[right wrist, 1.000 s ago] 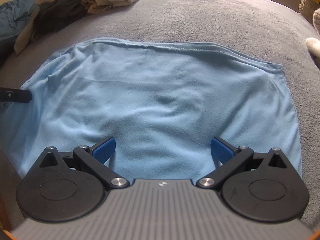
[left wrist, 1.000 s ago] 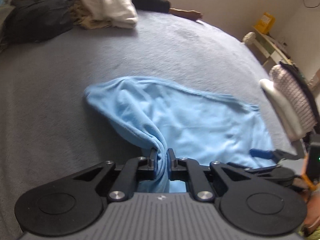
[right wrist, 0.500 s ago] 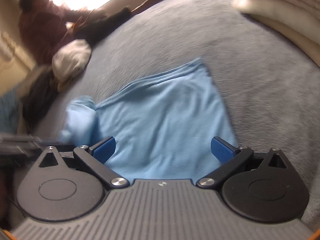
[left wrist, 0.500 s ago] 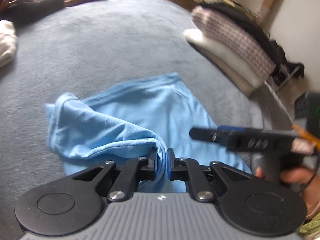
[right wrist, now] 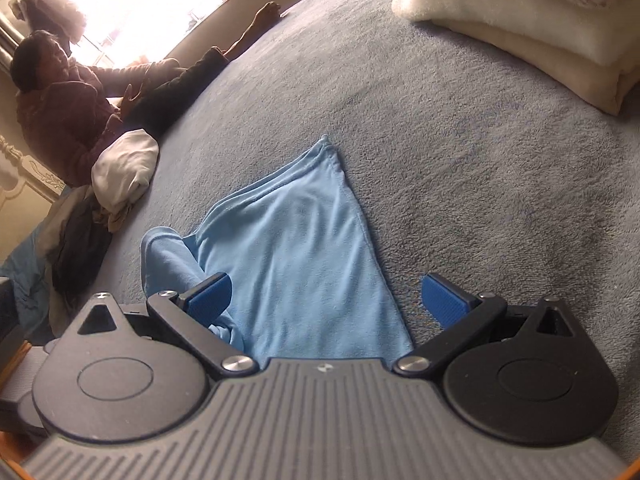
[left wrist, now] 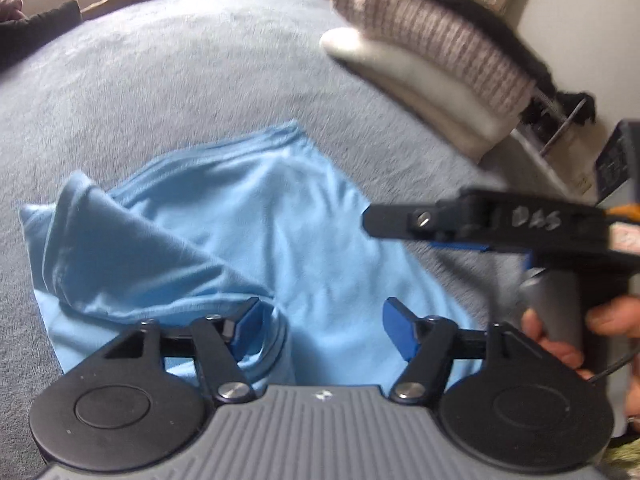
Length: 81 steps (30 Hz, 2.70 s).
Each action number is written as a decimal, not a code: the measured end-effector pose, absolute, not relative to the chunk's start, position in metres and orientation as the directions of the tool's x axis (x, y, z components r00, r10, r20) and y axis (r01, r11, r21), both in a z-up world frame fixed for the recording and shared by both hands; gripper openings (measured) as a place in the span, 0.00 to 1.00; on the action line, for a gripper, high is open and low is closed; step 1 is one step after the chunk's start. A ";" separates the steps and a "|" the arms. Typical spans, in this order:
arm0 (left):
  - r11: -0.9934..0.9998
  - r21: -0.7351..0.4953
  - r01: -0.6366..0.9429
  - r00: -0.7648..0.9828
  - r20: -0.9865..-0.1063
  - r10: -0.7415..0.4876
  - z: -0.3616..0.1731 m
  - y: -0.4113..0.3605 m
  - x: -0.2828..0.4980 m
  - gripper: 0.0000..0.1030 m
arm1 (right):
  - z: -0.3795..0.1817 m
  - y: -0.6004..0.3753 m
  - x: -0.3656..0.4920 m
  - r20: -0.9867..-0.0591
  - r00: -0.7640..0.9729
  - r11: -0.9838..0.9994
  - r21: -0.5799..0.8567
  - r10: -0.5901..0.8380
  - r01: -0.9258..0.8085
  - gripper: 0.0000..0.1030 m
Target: Fold clothes
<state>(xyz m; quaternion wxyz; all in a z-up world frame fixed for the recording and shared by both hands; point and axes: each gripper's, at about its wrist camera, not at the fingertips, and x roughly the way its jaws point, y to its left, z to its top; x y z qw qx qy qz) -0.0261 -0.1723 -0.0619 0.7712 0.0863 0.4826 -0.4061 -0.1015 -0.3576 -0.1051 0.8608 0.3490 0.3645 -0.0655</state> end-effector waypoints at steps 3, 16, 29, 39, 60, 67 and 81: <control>0.659 -0.351 0.665 0.221 -0.750 -0.623 -0.041 -0.153 -0.025 0.78 | -0.099 -0.358 -0.106 -0.654 0.744 0.747 0.561 0.135 0.357 0.99; 0.765 -0.450 0.461 0.392 -0.670 -0.630 -0.007 -0.056 -0.015 0.77 | -0.084 -0.348 -0.145 -0.582 0.786 0.734 0.624 0.207 0.269 0.99; 0.725 -0.148 0.673 0.350 -0.799 -0.489 -0.055 -0.075 -0.077 0.56 | -0.044 -0.268 -0.018 -0.656 0.676 0.923 0.370 0.337 -0.101 0.97; 0.701 -0.203 0.684 0.282 -0.813 -0.510 -0.081 -0.075 -0.066 0.49 | -0.079 -0.158 0.025 -0.721 0.682 0.877 -0.243 0.122 -0.414 0.87; 0.619 -0.325 0.715 0.163 -0.784 -0.599 -0.099 -0.069 -0.059 0.49 | -0.100 -0.223 0.023 -0.752 0.655 0.937 -0.171 0.076 -0.306 0.86; 0.605 -0.320 0.729 0.161 -0.779 -0.606 -0.099 -0.069 -0.069 0.49 | -0.086 -0.323 0.008 -0.718 0.694 0.987 0.068 -0.053 0.145 0.86; 0.579 -0.235 0.781 0.175 -0.807 -0.564 -0.094 -0.075 -0.092 0.50 | -0.075 -0.207 0.026 -0.741 0.391 0.803 0.330 0.546 -0.496 0.86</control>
